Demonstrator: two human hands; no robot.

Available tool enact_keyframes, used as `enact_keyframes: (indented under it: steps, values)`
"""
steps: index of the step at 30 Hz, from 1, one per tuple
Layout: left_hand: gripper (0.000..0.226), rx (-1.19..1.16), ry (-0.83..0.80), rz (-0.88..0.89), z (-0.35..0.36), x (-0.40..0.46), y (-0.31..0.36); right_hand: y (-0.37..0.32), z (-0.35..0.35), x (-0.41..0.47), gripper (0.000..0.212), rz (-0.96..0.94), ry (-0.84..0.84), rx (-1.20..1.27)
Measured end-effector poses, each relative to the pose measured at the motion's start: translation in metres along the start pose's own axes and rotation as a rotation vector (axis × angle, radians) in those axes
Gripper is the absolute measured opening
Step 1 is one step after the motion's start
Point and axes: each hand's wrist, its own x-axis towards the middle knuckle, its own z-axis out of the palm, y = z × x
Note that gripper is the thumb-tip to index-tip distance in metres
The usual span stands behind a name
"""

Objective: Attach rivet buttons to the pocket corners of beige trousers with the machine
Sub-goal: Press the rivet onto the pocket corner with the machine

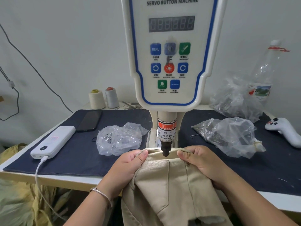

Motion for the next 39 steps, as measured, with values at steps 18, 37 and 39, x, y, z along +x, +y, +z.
enact_keyframes:
  steps: [18,37,39]
  values:
    - [0.062,0.139,0.028,-0.088,-0.002,0.012,-0.003,0.003,-0.003,0.005,0.090,0.041,0.071,-0.101]
    - [0.044,0.409,0.148,-0.046,0.006,0.015,0.002,0.012,-0.006,0.011,0.040,-0.034,0.101,-0.268]
    - [0.043,0.464,0.170,-0.043,0.007,0.016,0.002,0.010,-0.007,0.011,0.041,-0.032,0.106,-0.351]
